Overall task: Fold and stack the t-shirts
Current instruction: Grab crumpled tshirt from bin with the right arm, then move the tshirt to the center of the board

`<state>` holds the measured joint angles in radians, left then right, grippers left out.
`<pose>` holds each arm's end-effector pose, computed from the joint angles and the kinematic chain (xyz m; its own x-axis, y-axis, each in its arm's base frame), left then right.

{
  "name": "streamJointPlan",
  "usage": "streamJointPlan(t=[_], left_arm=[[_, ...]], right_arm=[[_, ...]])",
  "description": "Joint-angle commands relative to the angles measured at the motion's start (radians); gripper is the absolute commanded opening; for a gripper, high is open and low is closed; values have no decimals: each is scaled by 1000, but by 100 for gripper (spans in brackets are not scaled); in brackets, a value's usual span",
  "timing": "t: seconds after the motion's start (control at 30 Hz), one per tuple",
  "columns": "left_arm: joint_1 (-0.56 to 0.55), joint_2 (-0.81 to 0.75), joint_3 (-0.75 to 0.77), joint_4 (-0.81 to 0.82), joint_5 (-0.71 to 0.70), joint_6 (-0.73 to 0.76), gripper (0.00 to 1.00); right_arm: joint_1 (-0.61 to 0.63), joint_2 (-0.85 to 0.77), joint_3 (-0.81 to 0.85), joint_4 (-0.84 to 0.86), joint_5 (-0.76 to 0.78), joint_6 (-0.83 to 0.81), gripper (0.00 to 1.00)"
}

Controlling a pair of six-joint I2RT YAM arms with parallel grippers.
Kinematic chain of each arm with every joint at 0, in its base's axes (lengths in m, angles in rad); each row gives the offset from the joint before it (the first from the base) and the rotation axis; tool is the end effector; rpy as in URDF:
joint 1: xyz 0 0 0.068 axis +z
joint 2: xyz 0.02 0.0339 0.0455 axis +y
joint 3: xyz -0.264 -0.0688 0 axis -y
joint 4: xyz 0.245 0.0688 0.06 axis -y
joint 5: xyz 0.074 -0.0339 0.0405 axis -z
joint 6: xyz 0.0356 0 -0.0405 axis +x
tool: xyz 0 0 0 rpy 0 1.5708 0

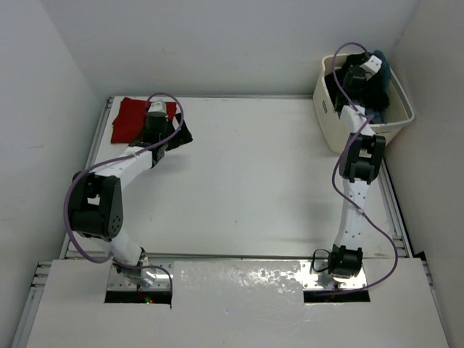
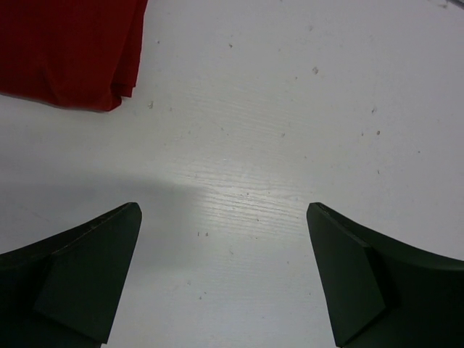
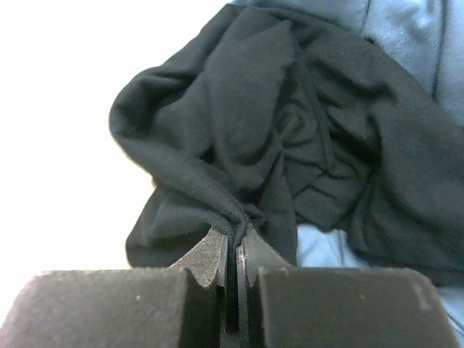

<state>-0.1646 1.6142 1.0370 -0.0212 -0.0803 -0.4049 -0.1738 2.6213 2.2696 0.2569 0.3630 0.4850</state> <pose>0.3556 -0.0562 0.2322 -0.5494 -0.3068 -0.7772 -0.1289 0.9501 -0.2839 0.5952 -0.1173 0.2065 0.1552 0.4152 -0.8964 0.4945 0.7529 0.4344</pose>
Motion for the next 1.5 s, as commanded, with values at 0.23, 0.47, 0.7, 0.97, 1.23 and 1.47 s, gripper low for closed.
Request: streamJointPlan(t=[0.23,0.47,0.7,0.97,1.23,1.47], left_arm=[[-3,-50,38,81,76,-43,98],[-3,-114,32,69,103,-35,98],[-3,-149,38,84,109,-26,99],[-3,-155,31,95,108,-25,99],[-3,-166,26,76,85,-18,99],[-3,-183,44,46,90,-28,100]], right_arm=[[7,-466,-145,-2,-79,-117,0],[8,-622,-92,-96,-114,-274,0],[10,-745,-50,-136,-156,-418,0],[8,-748,8,-177,-116,-454,0],[-23,-656,66,-252,-246,-343,0],[-4,-681,77,-145,-816,13,0]])
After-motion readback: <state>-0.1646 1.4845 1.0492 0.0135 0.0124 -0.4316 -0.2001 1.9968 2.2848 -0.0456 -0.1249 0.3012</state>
